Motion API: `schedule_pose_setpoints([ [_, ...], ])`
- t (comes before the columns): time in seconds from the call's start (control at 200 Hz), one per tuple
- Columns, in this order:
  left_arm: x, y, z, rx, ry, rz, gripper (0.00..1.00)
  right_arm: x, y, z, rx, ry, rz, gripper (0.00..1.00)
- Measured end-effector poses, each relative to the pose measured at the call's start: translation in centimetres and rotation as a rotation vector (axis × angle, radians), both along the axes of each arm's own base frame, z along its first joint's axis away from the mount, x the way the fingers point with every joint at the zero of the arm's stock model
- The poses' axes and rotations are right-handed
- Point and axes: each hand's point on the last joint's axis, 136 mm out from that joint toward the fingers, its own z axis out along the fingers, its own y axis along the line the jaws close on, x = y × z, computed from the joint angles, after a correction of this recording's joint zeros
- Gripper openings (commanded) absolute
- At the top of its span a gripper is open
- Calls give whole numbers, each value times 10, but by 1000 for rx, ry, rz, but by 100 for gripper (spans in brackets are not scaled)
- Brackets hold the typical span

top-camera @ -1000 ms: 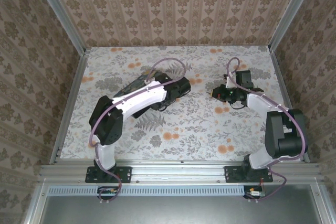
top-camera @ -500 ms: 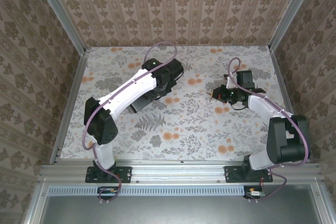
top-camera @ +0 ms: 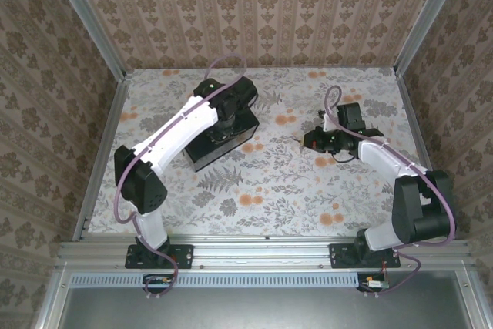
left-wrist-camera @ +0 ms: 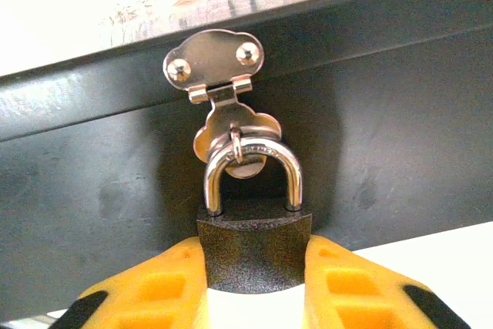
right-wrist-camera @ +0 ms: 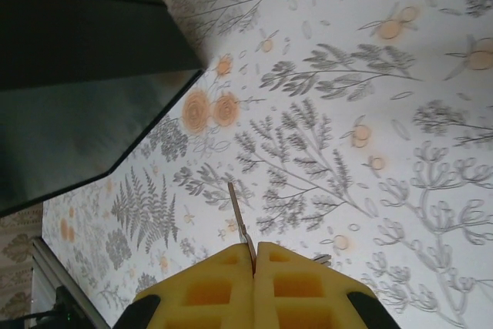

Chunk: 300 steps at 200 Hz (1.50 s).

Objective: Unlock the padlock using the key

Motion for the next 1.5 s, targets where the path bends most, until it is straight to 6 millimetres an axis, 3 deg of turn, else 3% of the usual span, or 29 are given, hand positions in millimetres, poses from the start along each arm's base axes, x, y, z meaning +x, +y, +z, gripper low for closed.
schedule_pose_setpoints([
  [0.21,19,9,8,-70,-33,4,30,2,13,13,-9,-20,29,0],
  [0.355,24,11,11,-124,-41,-5,39,-1,22,20,-2,-31,47,0],
  [0.515,35,11,17,-190,-68,-29,52,-13,53,33,30,-35,106,0],
  [0.655,44,15,26,-269,-101,-56,57,-24,82,47,52,-43,165,0],
  [0.8,49,20,30,-333,-112,-84,57,-31,103,60,76,-51,200,0],
  [1.12,48,15,10,-330,-30,-101,57,-38,135,80,146,-76,213,0],
  [1.275,51,14,6,-313,-4,-96,53,-38,152,93,199,-107,214,0],
  [1.5,49,16,4,-297,13,-93,48,-31,171,98,252,-121,193,0],
])
